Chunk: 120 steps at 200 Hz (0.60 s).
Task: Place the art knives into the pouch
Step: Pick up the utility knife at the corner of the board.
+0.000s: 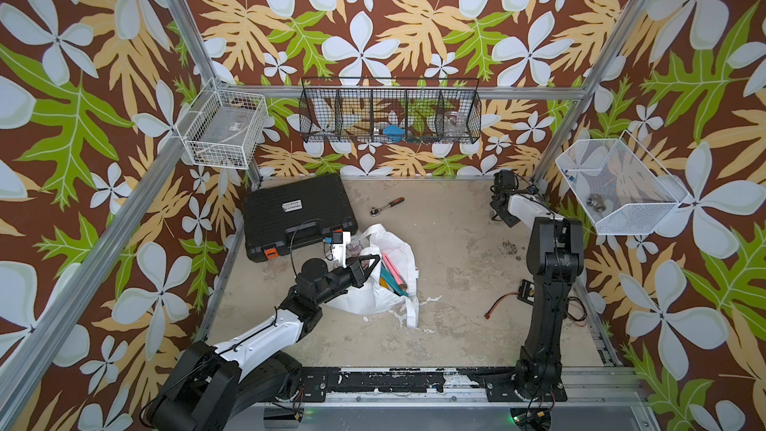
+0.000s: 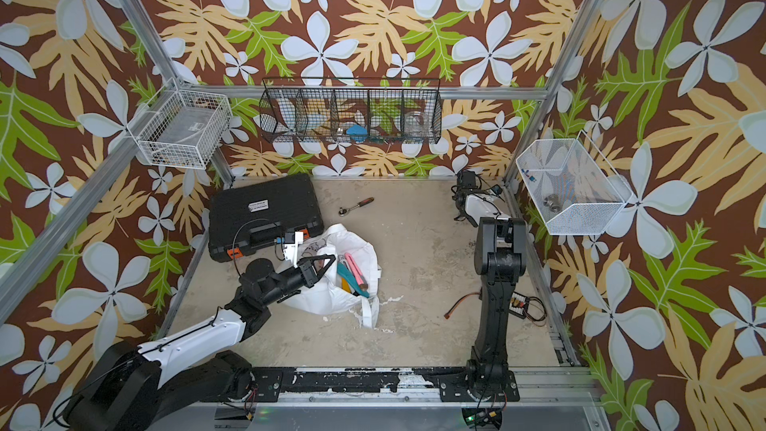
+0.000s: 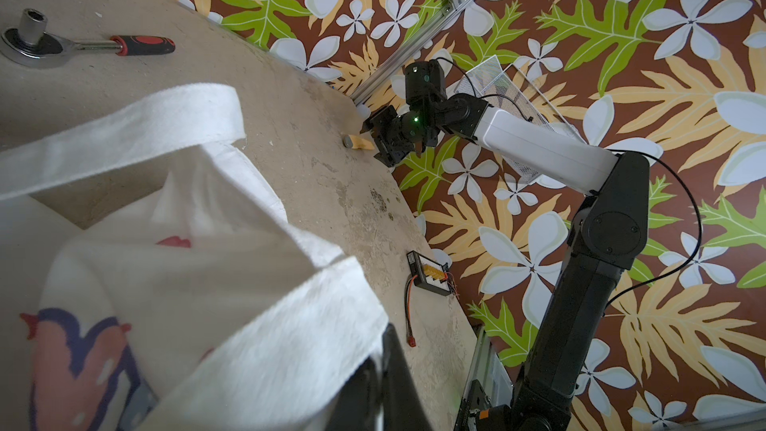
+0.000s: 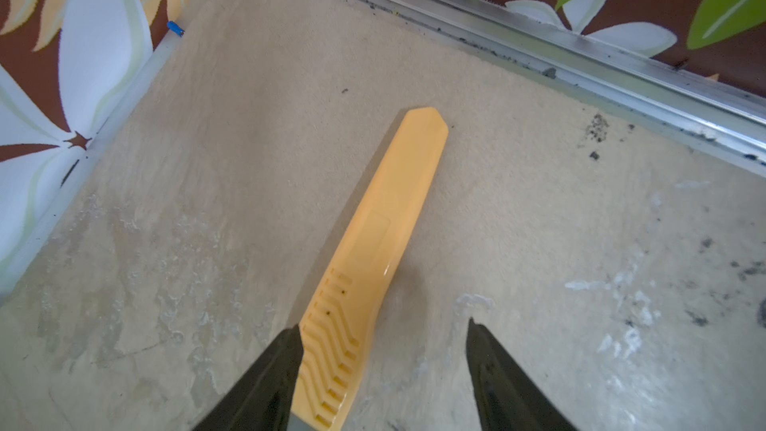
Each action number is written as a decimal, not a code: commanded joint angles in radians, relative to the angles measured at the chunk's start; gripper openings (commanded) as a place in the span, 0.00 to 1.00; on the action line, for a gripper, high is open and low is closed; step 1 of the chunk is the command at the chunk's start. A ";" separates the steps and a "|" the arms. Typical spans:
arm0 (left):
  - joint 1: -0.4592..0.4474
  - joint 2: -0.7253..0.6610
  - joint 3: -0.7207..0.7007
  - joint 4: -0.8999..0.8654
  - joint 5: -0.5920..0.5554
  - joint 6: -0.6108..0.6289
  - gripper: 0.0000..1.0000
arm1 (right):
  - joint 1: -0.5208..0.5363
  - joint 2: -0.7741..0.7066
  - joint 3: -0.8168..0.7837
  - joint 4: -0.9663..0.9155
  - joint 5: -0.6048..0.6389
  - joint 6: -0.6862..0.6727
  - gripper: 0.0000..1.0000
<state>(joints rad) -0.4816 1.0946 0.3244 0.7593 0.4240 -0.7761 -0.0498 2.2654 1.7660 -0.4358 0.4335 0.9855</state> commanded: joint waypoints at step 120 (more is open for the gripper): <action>-0.001 -0.003 -0.002 0.018 0.002 0.011 0.00 | -0.023 0.139 0.151 -0.092 -0.096 0.002 0.68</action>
<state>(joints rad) -0.4816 1.0927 0.3244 0.7593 0.4232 -0.7761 -0.0708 2.3909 1.9144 -0.5049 0.3618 0.9878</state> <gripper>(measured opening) 0.061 0.684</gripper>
